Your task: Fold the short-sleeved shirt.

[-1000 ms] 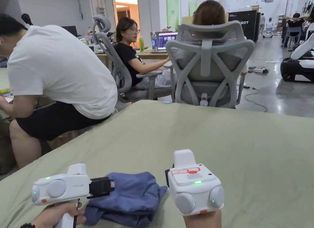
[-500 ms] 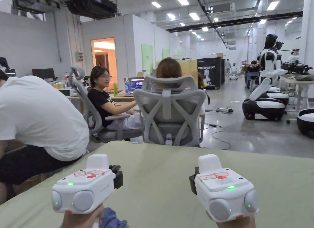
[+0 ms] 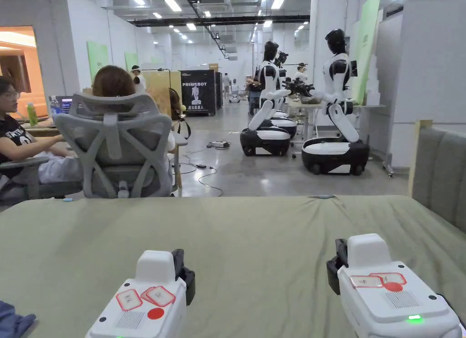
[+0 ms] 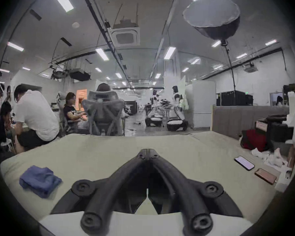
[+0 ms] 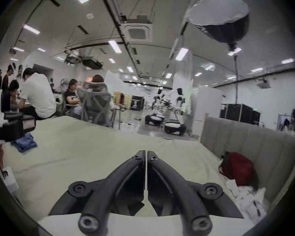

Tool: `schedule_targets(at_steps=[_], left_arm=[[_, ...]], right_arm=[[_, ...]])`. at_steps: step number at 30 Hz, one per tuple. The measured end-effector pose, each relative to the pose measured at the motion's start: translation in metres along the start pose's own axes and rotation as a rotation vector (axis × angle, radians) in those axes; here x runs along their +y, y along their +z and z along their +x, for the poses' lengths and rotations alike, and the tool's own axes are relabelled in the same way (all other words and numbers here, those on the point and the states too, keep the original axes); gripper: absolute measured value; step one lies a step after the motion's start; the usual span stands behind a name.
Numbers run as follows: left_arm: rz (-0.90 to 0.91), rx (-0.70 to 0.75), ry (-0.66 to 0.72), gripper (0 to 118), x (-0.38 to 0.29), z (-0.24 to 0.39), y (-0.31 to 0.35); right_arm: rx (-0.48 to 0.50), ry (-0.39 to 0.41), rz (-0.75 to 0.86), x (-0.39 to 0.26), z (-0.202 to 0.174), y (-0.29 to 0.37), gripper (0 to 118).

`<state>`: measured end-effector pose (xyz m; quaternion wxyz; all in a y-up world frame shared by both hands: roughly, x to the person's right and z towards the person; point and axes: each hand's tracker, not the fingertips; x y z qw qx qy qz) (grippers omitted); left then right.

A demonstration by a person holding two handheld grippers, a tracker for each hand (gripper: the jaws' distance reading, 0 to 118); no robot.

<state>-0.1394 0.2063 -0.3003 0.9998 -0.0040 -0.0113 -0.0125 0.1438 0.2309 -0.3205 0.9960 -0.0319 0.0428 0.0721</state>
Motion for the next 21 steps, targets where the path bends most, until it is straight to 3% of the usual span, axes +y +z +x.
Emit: schedule_targets(at_steps=[3,8,10,13,21], left_arm=[[-0.042,-0.039,-0.014,0,-0.024,0.020,0.017],[-0.017,-0.007,-0.008,0,-0.039,0.016,0.038],[-0.035,-0.013,0.051,0,-0.039,0.007,0.038],[-0.077,0.043,0.012,0,-0.041,0.004,0.034],[-0.063,0.032,0.008,0,-0.039,0.002,0.032]], right_arm=[[0.007,-0.050,-0.035,-0.029,0.001,0.024,3],[0.031,-0.030,-0.033,-0.046,-0.009,0.054,3],[0.036,-0.048,-0.047,-0.049,-0.010,0.054,3],[0.038,-0.045,-0.050,-0.047,-0.010,0.047,3],[-0.013,-0.015,-0.058,-0.041,-0.019,0.033,3]])
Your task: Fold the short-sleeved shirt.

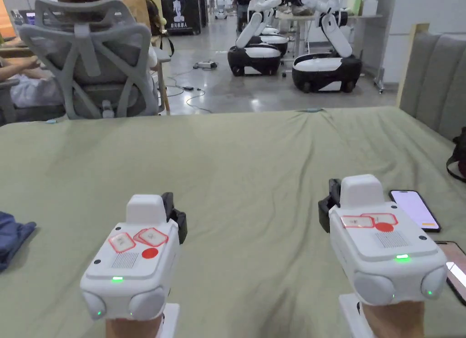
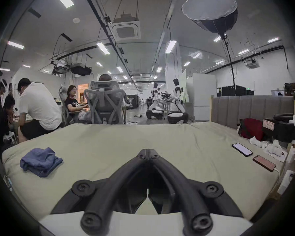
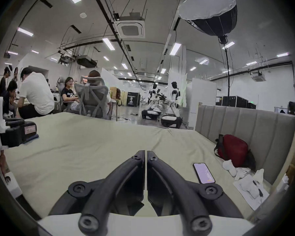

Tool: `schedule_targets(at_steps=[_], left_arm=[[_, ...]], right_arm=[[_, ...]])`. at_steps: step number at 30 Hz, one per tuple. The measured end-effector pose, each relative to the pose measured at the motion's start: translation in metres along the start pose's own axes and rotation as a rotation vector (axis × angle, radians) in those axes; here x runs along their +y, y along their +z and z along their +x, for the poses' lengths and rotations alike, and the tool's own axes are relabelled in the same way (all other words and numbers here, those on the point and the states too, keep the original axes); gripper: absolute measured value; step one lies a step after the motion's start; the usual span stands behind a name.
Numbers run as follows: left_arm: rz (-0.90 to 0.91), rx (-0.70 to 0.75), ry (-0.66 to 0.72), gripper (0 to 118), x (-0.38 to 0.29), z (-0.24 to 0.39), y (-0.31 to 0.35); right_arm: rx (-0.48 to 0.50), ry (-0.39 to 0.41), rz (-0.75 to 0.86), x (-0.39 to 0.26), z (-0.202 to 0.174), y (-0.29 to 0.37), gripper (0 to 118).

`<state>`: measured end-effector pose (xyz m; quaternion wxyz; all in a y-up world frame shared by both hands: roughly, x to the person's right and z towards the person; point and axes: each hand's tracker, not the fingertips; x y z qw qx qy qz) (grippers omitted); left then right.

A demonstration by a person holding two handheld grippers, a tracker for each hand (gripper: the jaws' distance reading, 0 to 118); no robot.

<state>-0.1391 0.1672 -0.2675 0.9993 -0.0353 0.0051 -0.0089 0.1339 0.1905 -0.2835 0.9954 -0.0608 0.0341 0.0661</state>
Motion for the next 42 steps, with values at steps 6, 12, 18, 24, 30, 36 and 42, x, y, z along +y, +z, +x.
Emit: schedule_targets(at_steps=[6,12,18,24,30,36,42], left_arm=[[-0.016,0.007,-0.009,0,-0.006,0.002,0.001],[-0.028,0.022,-0.011,0,-0.007,-0.003,-0.003],[-0.042,0.028,-0.009,77,-0.009,-0.002,-0.005],[0.021,0.029,-0.072,118,-0.017,0.000,-0.002],[0.038,0.046,-0.082,118,-0.013,0.003,-0.002],[0.040,0.071,-0.045,118,-0.010,-0.004,0.000],[0.013,0.075,-0.056,118,-0.004,-0.006,0.000]], right_arm=[[0.012,0.009,-0.017,-0.001,-0.002,0.001,3],[0.006,-0.009,-0.017,-0.002,-0.004,-0.002,4],[0.008,-0.055,-0.016,-0.010,-0.002,-0.004,118],[0.012,-0.048,0.028,-0.013,0.001,-0.013,118],[0.000,-0.010,0.055,-0.011,-0.005,-0.008,118],[0.025,-0.103,0.026,-0.007,-0.005,-0.002,118],[0.089,-0.298,-0.021,0.014,-0.002,0.016,118]])
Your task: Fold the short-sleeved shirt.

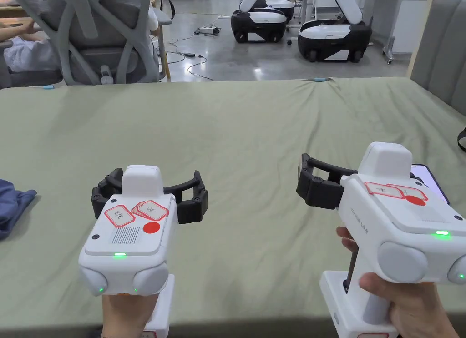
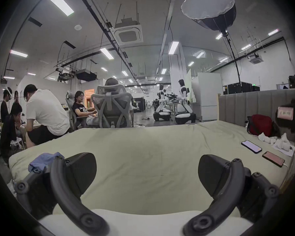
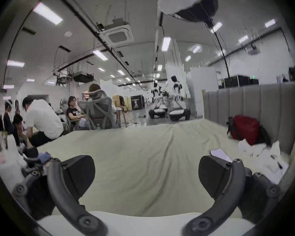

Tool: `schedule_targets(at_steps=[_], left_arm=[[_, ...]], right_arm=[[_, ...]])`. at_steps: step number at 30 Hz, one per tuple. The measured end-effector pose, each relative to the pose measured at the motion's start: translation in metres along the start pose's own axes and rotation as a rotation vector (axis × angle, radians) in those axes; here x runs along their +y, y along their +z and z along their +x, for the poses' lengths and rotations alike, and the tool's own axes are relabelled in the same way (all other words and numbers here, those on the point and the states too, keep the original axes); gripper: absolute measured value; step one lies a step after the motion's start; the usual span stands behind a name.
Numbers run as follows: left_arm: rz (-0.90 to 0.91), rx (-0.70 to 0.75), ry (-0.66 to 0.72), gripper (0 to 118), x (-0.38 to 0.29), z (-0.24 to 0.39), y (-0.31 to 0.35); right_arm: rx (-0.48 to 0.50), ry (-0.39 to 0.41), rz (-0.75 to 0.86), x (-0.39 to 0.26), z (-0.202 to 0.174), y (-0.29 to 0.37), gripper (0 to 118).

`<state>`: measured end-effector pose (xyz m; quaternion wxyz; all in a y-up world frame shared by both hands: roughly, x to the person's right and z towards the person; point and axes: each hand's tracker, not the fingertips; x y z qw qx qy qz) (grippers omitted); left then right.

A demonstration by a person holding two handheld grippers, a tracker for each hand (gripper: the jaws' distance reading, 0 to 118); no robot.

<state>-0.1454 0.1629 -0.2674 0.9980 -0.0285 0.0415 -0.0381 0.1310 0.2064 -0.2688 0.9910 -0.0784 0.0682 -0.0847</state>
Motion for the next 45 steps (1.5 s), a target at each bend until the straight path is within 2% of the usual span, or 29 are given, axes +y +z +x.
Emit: schedule_targets(at_steps=[7,12,14,16,23,29,45], left_arm=[[0.019,-0.008,0.031,118,0.001,-0.002,0.007],[0.009,0.004,0.022,118,-0.002,-0.003,0.007],[0.007,0.004,0.030,118,-0.003,-0.002,0.007],[0.006,0.003,0.030,118,-0.003,-0.003,0.007],[0.005,-0.002,0.011,118,-0.004,-0.001,0.007],[-0.005,-0.004,0.015,118,-0.006,0.000,0.006],[-0.008,-0.034,0.009,118,-0.004,0.004,0.005]], right_arm=[[0.032,-0.075,0.022,0.007,0.006,0.011,118],[-0.034,-0.017,0.017,0.003,0.004,0.008,118],[-0.032,0.033,-0.002,0.003,0.003,0.007,118],[-0.032,0.046,0.008,0.001,0.002,0.006,118],[-0.019,0.046,0.006,0.002,0.001,0.006,118],[-0.065,0.092,0.008,0.000,-0.002,0.002,118],[-0.083,0.155,0.016,-0.002,0.000,-0.002,118]])
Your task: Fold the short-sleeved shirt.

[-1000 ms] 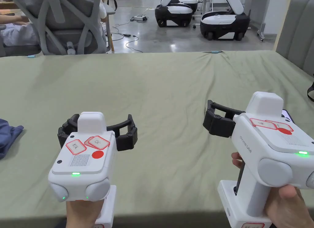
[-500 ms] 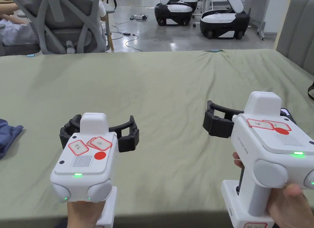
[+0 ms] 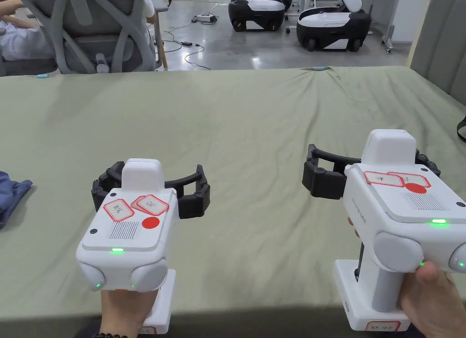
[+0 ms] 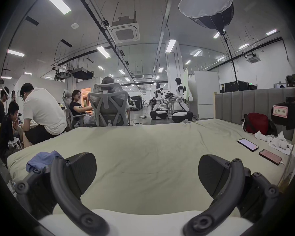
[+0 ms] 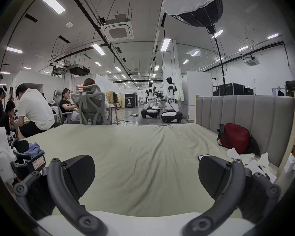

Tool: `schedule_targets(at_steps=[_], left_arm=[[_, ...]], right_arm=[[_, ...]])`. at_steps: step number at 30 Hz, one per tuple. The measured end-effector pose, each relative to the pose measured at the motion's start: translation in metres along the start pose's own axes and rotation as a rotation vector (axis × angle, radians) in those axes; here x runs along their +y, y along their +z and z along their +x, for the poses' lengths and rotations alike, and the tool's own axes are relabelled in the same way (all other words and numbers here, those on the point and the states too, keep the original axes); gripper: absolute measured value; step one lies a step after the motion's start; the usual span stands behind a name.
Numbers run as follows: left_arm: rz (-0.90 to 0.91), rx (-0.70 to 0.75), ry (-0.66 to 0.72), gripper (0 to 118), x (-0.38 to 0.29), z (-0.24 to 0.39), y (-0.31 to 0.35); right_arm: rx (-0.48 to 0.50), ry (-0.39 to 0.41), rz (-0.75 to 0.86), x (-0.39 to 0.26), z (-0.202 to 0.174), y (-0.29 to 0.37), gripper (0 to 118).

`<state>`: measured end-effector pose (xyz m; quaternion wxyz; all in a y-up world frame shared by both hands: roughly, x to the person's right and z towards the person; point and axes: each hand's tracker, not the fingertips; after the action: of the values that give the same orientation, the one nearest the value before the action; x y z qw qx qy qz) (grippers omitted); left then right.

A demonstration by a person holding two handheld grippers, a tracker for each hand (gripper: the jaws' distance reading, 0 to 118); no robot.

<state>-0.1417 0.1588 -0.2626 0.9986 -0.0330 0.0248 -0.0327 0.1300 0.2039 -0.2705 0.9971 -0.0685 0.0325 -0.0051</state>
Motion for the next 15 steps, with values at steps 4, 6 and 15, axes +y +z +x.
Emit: schedule_targets(at_steps=[4,6,15], left_arm=[[-0.008,0.003,-0.007,118,0.0010,0.0010,-0.0026],[-0.005,-0.002,-0.003,118,0.0014,0.0008,-0.0025],[-0.016,-0.003,-0.023,118,-0.0002,0.0018,-0.0046]], right_arm=[[0.007,0.014,-0.003,-0.0003,-0.0003,-0.0005,118],[0.006,0.011,-0.004,-0.0006,-0.0009,-0.0010,118],[-0.019,-0.045,-0.048,0.0009,0.0021,-0.0060,118]])
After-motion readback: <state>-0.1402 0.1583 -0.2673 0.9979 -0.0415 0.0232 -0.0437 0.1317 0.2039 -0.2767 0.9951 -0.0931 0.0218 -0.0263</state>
